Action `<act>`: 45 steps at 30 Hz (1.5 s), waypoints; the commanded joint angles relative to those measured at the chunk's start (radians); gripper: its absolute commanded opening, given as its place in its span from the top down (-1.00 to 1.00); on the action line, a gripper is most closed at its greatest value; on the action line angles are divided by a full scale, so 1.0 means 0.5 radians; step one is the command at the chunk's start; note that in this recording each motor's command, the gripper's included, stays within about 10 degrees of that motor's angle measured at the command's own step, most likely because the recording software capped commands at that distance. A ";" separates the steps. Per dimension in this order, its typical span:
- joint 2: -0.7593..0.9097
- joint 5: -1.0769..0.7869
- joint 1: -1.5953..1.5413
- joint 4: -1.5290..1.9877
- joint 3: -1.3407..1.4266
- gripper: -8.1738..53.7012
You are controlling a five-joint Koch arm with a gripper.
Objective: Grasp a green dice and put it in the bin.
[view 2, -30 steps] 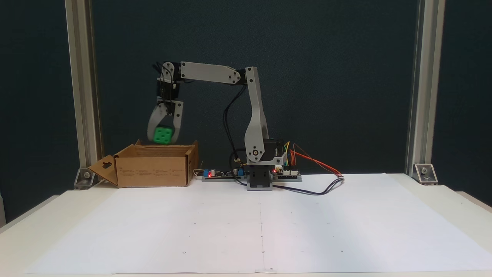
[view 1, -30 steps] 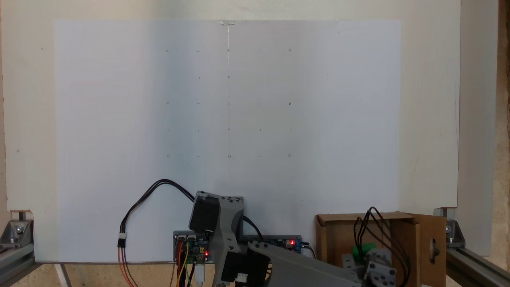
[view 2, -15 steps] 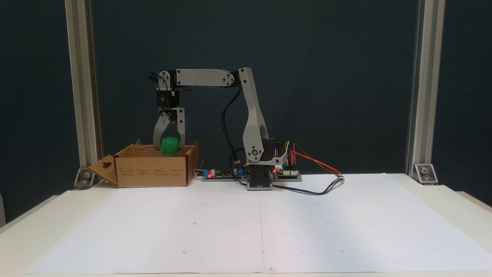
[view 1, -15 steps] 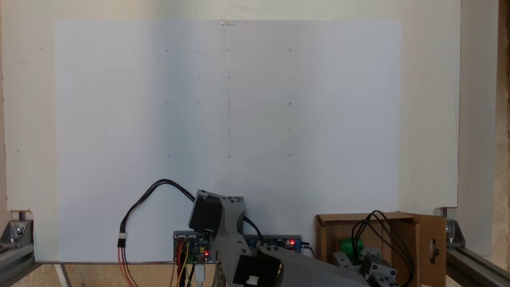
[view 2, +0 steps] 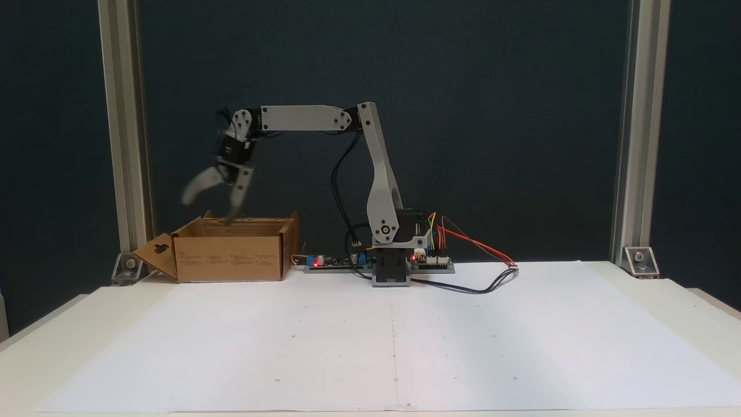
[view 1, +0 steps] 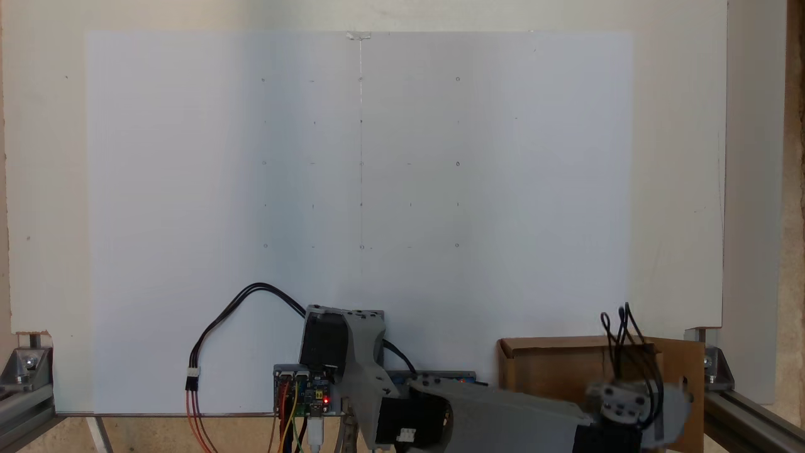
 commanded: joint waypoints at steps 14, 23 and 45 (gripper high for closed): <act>0.380 0.426 -1.463 -0.095 -0.034 -0.71; 0.718 0.503 -2.461 -0.101 0.242 -0.71; 1.559 0.522 -3.455 -1.383 1.565 -0.72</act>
